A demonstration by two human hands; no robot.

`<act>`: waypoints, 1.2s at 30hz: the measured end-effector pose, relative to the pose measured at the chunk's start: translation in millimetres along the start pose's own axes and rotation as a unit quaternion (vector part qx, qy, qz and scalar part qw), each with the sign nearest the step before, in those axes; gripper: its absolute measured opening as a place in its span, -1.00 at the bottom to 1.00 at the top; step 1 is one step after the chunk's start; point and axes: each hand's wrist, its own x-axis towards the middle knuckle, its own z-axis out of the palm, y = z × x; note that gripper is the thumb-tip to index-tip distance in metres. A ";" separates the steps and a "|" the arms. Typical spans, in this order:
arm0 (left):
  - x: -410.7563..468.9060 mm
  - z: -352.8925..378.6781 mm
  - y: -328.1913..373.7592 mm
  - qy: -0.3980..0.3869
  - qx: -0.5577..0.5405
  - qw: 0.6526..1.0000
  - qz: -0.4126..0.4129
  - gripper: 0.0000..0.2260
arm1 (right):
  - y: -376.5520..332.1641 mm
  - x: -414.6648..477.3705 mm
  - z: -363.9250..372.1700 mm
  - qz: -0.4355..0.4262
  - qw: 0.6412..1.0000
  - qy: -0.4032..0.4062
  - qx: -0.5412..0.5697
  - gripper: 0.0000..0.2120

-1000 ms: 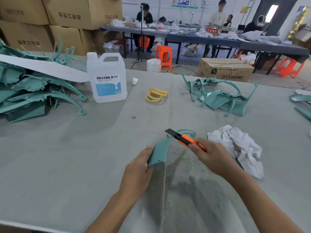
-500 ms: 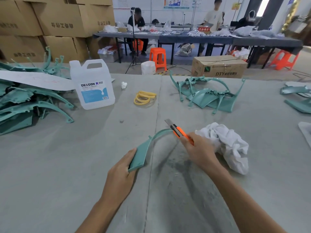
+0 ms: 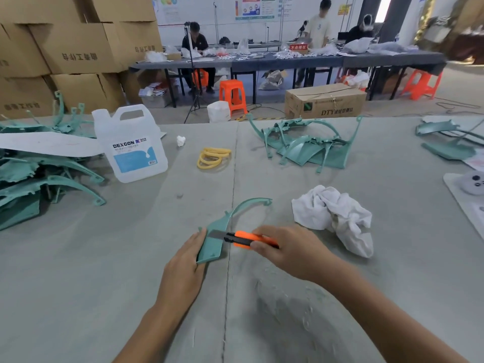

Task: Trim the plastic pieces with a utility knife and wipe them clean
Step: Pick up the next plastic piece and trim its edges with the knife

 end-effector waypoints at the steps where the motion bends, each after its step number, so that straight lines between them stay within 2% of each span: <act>1: -0.3 0.7 -0.4 0.000 0.005 1.000 0.003 -0.44 | 4.2 5.1 0.4 0.014 0.999 0.026 -0.020 -0.74; 4: -1.5 3.0 0.0 0.000 0.007 1.000 0.011 -0.45 | 25.2 30.1 0.6 0.092 0.992 0.081 -0.034 -0.70; 9: -3.3 3.5 -1.1 0.001 0.002 1.000 0.017 -0.46 | 74.2 68.5 4.5 0.235 0.955 0.106 -0.148 -0.74; 12: -3.4 3.3 -1.2 0.002 -0.010 1.000 0.018 -0.47 | 95.8 75.7 2.9 0.286 0.940 0.093 -0.159 -0.76; 17: -2.1 1.2 -0.2 0.015 -0.043 0.999 0.004 -0.49 | 70.2 58.3 8.3 0.261 0.954 0.125 -0.080 -0.69; 19: -2.4 0.6 0.6 0.017 -0.051 0.999 0.000 -0.50 | 44.8 39.3 18.1 0.216 0.969 0.119 0.030 -0.71; 21: -2.8 -0.6 1.3 0.019 -0.049 0.999 -0.002 -0.50 | 17.0 15.8 31.9 0.165 0.968 0.121 0.148 -0.78; 23: -3.1 -1.2 3.0 0.016 -0.040 0.999 -0.008 -0.50 | -6.0 -4.7 46.6 0.112 0.962 0.121 0.217 -0.84; 25: -2.1 -1.4 4.6 0.013 -0.035 0.999 -0.018 -0.55 | -22.2 -20.2 60.3 0.069 0.960 0.099 0.252 -0.79; 27: -2.3 -0.7 4.4 0.015 -0.039 0.999 -0.018 -0.67 | -29.3 -27.6 71.0 0.043 0.964 0.086 0.249 -0.77; 30: -1.7 -1.3 2.8 0.016 -0.044 0.999 -0.025 -0.66 | -25.8 -20.5 74.9 0.050 0.975 0.109 0.186 -0.76; 32: -0.9 -1.9 2.1 0.010 -0.035 0.999 -0.027 -0.58 | -14.4 -3.0 69.7 0.098 0.976 0.140 0.136 -0.74; 36: -1.6 -3.2 3.1 0.000 -0.036 0.999 -0.030 -0.55 | 19.3 42.9 47.0 0.223 0.965 0.135 0.030 -0.65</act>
